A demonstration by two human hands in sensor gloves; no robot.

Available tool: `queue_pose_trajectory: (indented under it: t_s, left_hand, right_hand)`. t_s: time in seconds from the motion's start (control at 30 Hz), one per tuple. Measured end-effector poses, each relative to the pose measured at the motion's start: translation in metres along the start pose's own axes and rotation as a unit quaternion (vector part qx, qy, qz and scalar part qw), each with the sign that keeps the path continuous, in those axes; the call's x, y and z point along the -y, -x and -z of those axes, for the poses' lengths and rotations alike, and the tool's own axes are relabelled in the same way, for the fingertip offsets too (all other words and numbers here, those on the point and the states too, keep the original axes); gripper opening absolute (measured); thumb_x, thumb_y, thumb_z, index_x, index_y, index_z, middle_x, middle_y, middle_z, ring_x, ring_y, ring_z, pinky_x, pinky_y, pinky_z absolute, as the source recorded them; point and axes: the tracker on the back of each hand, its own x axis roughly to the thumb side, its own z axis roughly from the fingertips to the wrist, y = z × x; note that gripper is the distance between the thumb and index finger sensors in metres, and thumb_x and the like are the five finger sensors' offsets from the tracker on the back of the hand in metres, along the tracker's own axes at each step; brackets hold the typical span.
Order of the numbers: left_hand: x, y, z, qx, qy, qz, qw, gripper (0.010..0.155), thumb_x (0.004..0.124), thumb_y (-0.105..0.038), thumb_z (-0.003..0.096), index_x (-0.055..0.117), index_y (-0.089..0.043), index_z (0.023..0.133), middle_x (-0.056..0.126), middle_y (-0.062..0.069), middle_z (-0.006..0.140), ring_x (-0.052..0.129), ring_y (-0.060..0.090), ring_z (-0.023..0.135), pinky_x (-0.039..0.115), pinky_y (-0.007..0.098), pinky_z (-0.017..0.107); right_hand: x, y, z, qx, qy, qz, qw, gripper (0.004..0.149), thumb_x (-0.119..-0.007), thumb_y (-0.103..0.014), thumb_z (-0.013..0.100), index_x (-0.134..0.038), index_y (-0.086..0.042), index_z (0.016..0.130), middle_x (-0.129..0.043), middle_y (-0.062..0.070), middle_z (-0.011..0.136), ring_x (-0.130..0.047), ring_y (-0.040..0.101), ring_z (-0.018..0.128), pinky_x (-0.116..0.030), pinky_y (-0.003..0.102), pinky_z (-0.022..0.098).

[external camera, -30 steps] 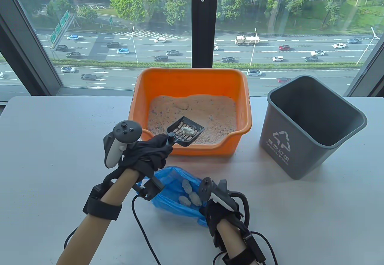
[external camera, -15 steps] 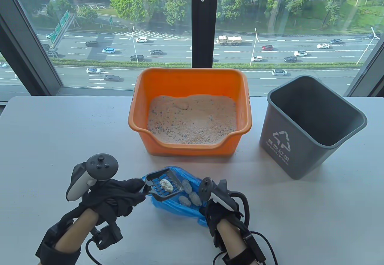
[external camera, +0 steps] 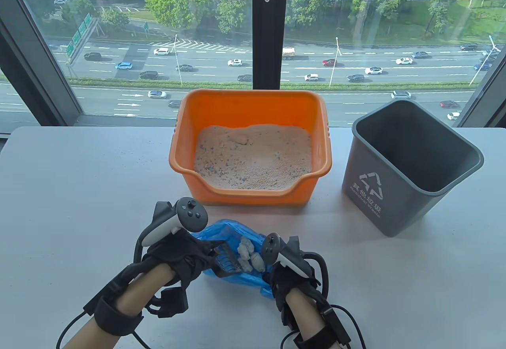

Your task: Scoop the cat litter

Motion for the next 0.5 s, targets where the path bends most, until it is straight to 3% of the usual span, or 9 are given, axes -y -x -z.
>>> queue_pose_trajectory:
  t_s: [0.3,0.5]
  left_hand:
    - [-0.014,0.039,-0.056,0.060,-0.064,-0.097,0.991,0.062,0.079,-0.033,0.0533,0.058,-0.007,0.105,0.089,0.016,0.068,0.094,0.009,0.019,0.082,0.029,0.019]
    - [-0.037,0.038,-0.052,0.065,-0.108,-0.147,0.981,0.064,0.078,-0.033,0.0535,0.053,-0.008,0.106,0.087,0.014,0.070,0.094,0.006,0.022,0.083,0.027,0.021]
  right_hand:
    - [0.000,0.000,0.000,0.001,0.001,0.000,1.000,0.073,-0.080,-0.042,0.037,-0.044,-0.019,0.097,-0.069,0.015,0.071,-0.084,0.010,0.037,-0.076,0.039,0.034]
    - [0.000,0.000,0.000,0.001,0.001,0.000,1.000,0.074,-0.080,-0.042,0.037,-0.044,-0.019,0.097,-0.069,0.015,0.071,-0.084,0.010,0.037,-0.076,0.039,0.034]
